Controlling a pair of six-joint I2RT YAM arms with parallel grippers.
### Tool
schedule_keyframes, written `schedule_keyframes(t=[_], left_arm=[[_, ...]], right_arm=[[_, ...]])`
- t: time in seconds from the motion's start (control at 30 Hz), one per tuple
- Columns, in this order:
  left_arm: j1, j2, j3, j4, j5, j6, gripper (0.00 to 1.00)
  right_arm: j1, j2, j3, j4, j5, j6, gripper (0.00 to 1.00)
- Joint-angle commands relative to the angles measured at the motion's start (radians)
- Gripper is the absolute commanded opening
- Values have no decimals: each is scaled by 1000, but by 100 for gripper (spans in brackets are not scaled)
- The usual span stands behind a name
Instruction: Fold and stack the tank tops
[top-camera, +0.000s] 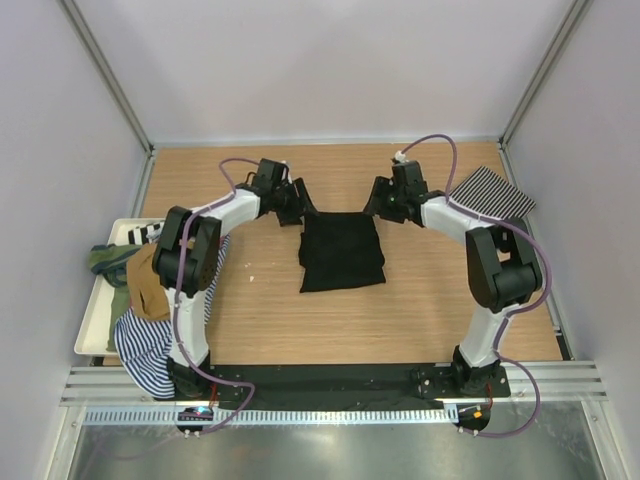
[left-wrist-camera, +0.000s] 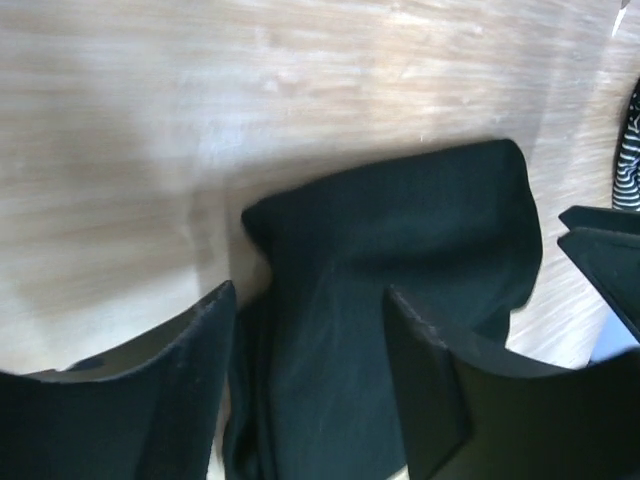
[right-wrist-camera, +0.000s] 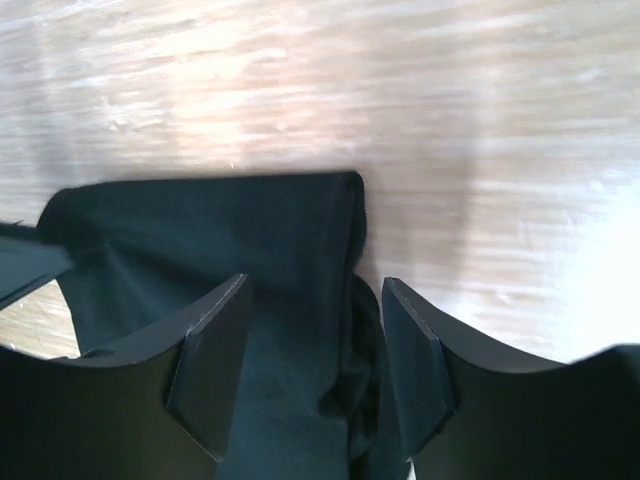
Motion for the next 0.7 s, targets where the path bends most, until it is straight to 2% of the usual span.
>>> schedule_keyframes(t=[0.0, 0.1, 0.17, 0.23, 0.37, 0.4, 0.63, 0.67], left_arm=[[4, -162, -46, 8, -41, 24, 63], [-6, -256, -132, -3, -62, 5, 70], [-20, -296, -202, -13, -83, -11, 76], [-48, -333, -244, -17, -108, -31, 78], [-80, -334, -313, -5, -120, -66, 84], [-92, -327, -316, 4, -122, -71, 85], [-129, -261, -322, 40, -116, -111, 87], [-129, -250, -330, 46, -116, -120, 87]], right_arm=[[-1, -91, -24, -11, 16, -5, 61], [1, -140, -90, -31, -9, -8, 62], [-1, -164, -126, -38, -24, -11, 70], [1, -172, -165, -51, -48, -18, 72], [1, -183, -225, -42, -85, -18, 75], [1, -186, -247, -29, -87, -16, 90], [1, -154, -261, -8, -131, -18, 91], [1, -140, -261, -5, -131, -18, 89]])
